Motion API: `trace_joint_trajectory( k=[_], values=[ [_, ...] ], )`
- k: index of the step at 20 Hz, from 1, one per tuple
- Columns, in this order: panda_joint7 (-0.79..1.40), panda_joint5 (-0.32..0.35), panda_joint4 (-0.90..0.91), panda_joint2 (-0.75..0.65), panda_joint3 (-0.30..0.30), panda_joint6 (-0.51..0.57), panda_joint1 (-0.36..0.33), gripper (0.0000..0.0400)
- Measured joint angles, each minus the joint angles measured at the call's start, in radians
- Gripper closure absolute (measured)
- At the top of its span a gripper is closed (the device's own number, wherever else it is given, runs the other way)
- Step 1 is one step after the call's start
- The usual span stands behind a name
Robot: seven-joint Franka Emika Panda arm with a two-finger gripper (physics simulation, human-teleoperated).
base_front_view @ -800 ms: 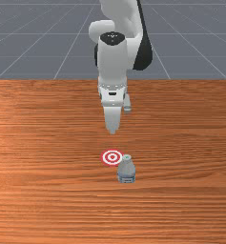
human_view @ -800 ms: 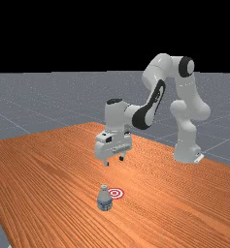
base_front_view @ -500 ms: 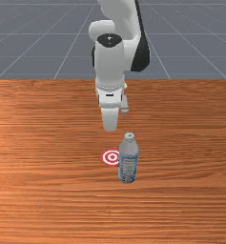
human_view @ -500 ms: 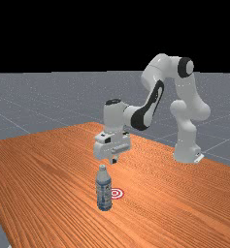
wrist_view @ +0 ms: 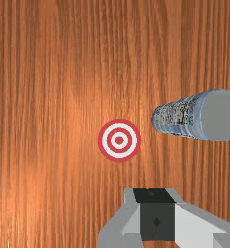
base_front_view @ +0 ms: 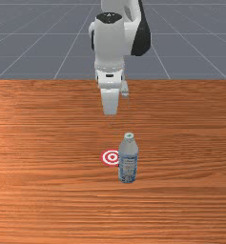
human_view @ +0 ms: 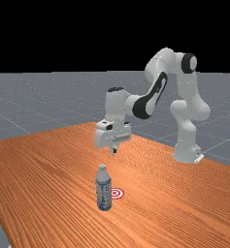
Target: Pick up the bottle and put it on the marker
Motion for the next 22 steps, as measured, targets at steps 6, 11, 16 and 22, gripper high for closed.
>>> trace_joint_trajectory(
  k=[6, 11, 16, 22],
  values=[
    [-0.011, 0.019, 0.46, 0.262, 0.006, -0.291, -0.008, 0.04],
    [0.031, -0.041, 0.829, 0.479, -0.026, -0.486, 0.025, 0.04],
    [0.001, -0.001, 0.941, 0.536, -0.002, -0.585, 0.005, 0.04],
    [-0.001, 0.0, 0.785, 0.462, -0.001, -0.438, 0.004, 0.04]
  ],
)
